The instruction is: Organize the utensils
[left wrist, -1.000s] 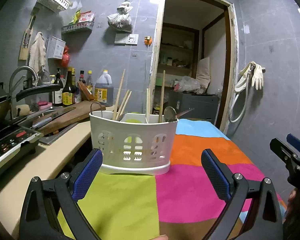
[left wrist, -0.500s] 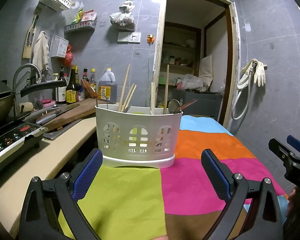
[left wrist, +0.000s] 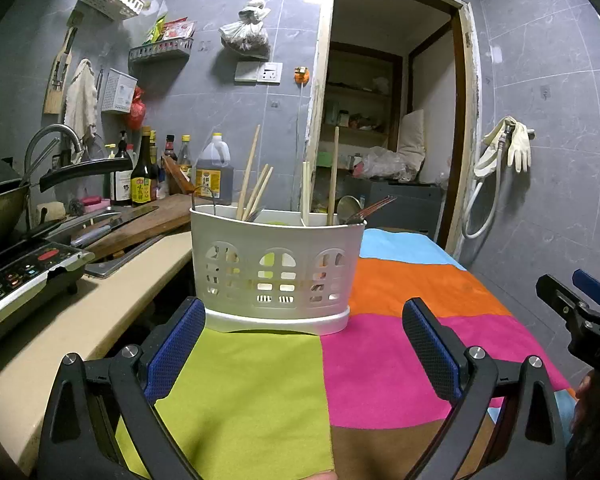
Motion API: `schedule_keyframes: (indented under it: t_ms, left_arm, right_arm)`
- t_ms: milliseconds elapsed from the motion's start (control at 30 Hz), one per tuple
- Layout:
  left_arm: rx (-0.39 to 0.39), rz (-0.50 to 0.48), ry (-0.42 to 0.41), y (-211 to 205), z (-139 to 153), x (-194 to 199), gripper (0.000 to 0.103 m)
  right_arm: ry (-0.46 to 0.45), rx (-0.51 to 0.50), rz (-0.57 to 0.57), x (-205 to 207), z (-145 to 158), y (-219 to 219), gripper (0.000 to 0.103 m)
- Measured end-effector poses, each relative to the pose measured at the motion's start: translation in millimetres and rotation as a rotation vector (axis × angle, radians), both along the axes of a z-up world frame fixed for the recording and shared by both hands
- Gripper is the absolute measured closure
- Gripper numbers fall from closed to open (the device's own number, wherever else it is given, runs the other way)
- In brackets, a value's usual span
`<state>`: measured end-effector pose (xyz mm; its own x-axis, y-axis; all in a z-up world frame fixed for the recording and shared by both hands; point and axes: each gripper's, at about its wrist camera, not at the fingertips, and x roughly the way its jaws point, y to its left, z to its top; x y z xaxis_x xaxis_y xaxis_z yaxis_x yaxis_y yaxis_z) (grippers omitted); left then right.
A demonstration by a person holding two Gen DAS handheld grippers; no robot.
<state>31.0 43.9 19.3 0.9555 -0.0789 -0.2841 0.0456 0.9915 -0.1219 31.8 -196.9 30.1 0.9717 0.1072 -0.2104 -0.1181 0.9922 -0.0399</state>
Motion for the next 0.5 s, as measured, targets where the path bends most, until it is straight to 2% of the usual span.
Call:
schedule_keyframes:
  t_ms: [500]
  left_arm:
    - [0.0, 0.005, 0.003, 0.4, -2.3, -0.4, 0.006]
  right_arm:
    - [0.01, 0.003, -0.001, 2.3, -2.9, -0.2, 0.0]
